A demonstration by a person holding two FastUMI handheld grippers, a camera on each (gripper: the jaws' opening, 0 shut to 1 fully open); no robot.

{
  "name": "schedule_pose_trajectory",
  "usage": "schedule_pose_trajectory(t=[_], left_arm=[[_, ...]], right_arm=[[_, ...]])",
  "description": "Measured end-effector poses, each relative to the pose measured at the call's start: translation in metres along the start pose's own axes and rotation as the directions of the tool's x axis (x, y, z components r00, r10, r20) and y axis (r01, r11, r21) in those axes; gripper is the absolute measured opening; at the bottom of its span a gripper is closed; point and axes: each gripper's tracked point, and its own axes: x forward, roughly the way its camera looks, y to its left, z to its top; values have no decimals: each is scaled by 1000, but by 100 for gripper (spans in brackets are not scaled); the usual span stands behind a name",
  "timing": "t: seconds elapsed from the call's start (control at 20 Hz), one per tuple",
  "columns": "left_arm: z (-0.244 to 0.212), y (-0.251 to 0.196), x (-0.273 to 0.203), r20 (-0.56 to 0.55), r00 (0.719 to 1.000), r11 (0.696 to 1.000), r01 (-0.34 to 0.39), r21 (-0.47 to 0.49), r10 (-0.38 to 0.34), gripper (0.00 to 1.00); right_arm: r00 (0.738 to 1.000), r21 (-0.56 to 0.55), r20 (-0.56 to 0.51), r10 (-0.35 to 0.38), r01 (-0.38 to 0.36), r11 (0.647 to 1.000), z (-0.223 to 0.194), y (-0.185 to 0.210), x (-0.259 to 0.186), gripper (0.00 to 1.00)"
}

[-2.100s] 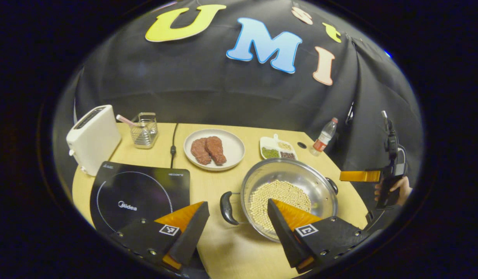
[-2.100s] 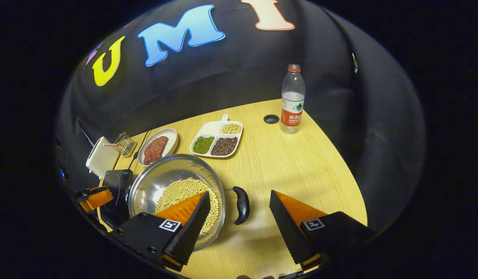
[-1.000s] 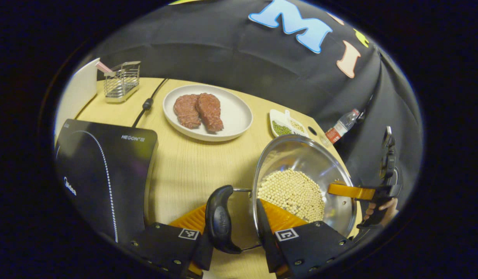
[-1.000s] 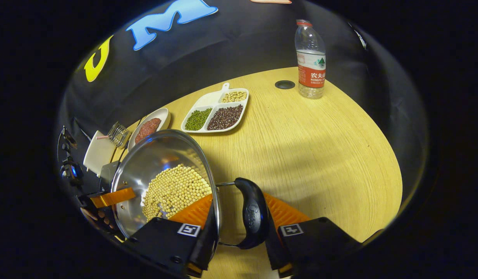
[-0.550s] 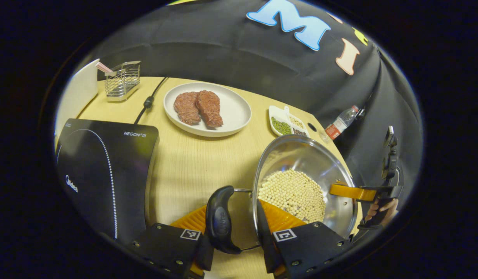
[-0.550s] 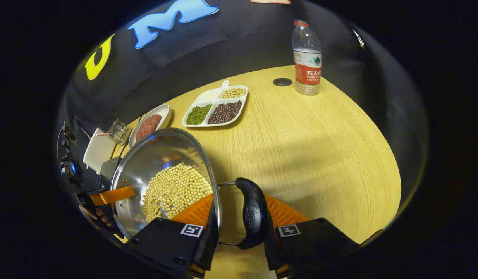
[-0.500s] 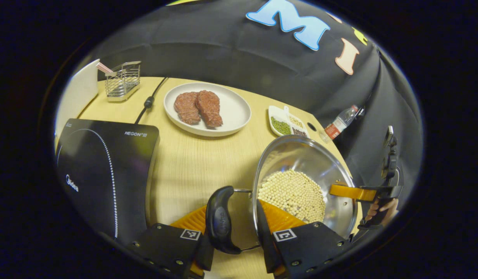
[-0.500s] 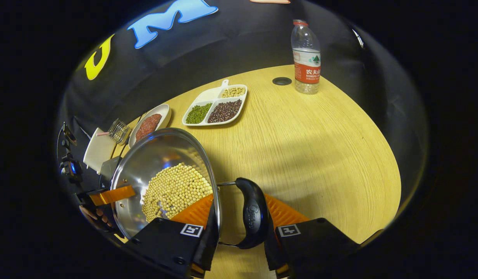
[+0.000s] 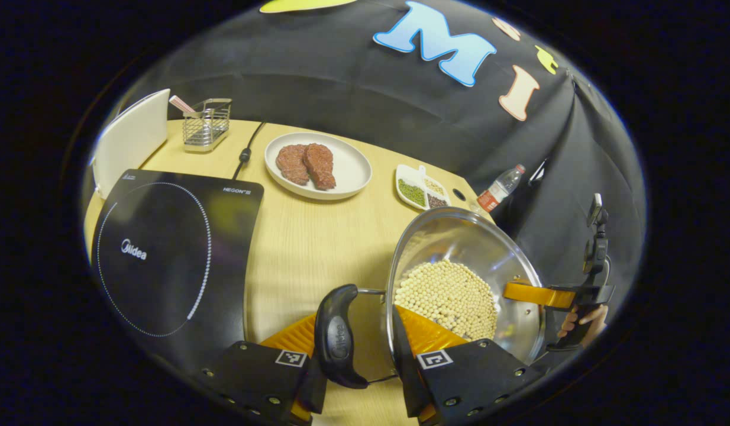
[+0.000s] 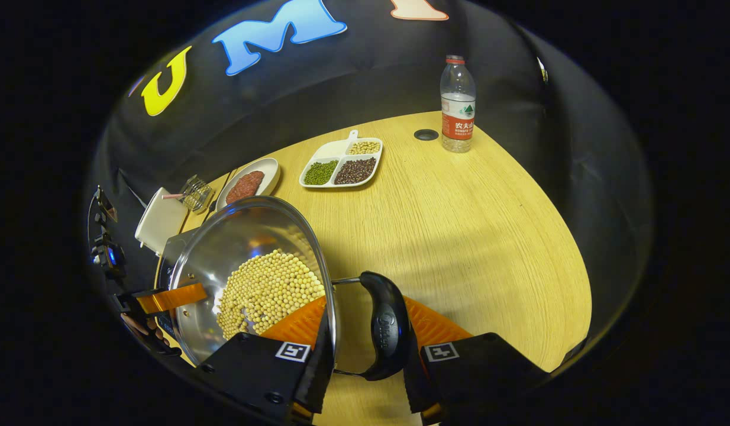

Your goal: First push the handle of the pot to place it horizontally, then grasp the pot with both hands and set it on the induction cooktop.

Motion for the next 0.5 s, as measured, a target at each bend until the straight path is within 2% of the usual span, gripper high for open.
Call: schedule_pose_trajectory(t=[0.05, 0.1, 0.15, 0.2, 0.25, 0.35, 0.5], left_arm=[[-1, 0, 2, 0, 1000, 1000, 0, 2, 0, 52], [0, 1, 2, 2, 1000, 1000, 0, 3, 0, 52], [0, 1, 4, 0, 1000, 1000, 1, 10, -1, 52], [0, 1, 5, -2, 1000, 1000, 4, 10, -4, 52], [-1, -2, 7, -3, 1000, 1000, 6, 5, -6, 55], [0, -1, 9, -2, 1000, 1000, 9, 5, -9, 52], [1, 0, 9, -1, 1000, 1000, 14, -4, -14, 55]], right_arm=[[1000, 1, 3, -1, 1, 1000, -3, 3, -9, 55], [1000, -1, 6, -5, 5, 1000, -7, 6, -17, 53], [1000, -5, 5, -7, 7, 1000, -12, 10, -26, 55], [1000, -3, 1, -6, 6, 1000, -19, 13, -35, 53], [1000, 5, 0, -7, 7, 1000, -24, 17, -43, 53], [1000, 5, 1, -11, 11, 1000, -33, 25, -58, 53], [1000, 4, 7, -14, 14, 1000, -43, 41, -76, 55]])
